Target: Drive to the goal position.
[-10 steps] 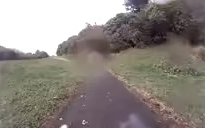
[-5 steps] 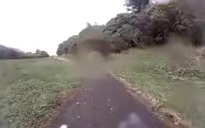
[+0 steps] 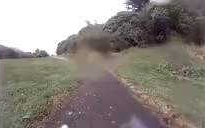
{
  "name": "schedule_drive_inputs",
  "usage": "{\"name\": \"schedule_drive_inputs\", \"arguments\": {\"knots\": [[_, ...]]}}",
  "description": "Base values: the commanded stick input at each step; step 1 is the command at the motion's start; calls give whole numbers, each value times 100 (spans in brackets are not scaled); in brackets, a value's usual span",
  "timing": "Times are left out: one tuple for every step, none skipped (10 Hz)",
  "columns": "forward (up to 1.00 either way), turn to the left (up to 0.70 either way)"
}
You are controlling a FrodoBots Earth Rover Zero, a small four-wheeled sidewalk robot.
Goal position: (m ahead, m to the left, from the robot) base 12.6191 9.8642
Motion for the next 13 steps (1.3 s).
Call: {"name": "schedule_drive_inputs", "arguments": {"knots": [[70, 0], [70, 0], [70, 0], [70, 0], [70, 0], [70, 0], [70, 0], [70, 0], [70, 0], [70, 0], [70, 0], [70, 0], [70, 0]]}}
